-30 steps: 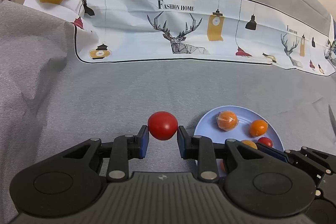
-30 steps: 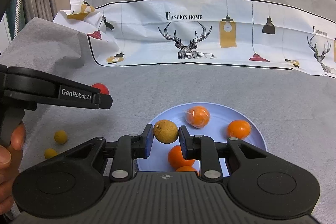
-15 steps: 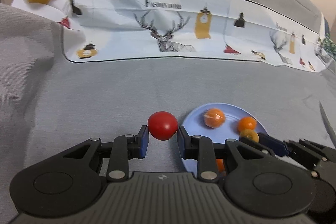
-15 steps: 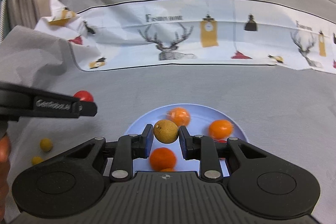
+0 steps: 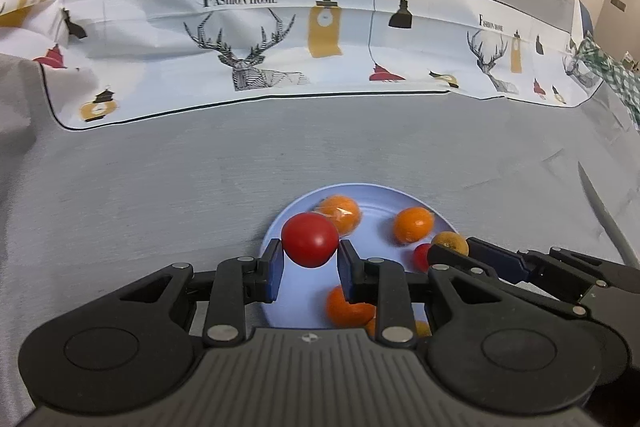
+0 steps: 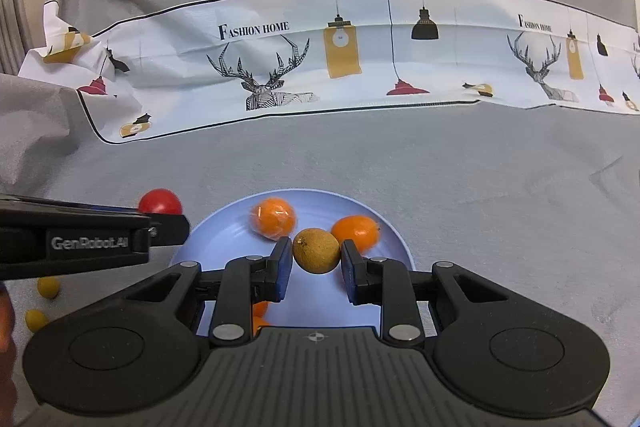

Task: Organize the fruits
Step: 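Open the right tool over the plate while the left tool releases the tomato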

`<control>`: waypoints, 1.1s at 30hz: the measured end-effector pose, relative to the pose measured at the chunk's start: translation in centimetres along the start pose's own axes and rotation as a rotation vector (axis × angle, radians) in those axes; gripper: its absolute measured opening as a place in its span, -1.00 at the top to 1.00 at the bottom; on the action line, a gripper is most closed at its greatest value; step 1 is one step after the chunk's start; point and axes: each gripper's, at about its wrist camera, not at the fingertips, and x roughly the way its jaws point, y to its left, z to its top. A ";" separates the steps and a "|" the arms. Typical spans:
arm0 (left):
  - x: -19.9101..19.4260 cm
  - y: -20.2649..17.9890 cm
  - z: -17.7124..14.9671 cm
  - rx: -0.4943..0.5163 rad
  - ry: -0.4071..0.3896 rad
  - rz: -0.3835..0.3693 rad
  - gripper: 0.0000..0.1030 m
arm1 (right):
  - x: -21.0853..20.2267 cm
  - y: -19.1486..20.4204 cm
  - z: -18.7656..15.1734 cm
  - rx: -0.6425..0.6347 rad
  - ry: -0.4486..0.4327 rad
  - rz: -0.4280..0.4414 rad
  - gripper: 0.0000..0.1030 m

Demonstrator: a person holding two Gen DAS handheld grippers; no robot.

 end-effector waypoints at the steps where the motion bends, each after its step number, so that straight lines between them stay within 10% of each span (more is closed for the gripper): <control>1: 0.2 -0.2 0.0 0.001 0.003 0.000 0.38 | 0.0 -0.1 0.0 0.003 0.000 -0.001 0.46; 33: 1.9 -1.8 0.2 0.020 0.024 0.017 0.38 | 0.2 -0.7 -0.1 0.037 0.018 -0.009 0.46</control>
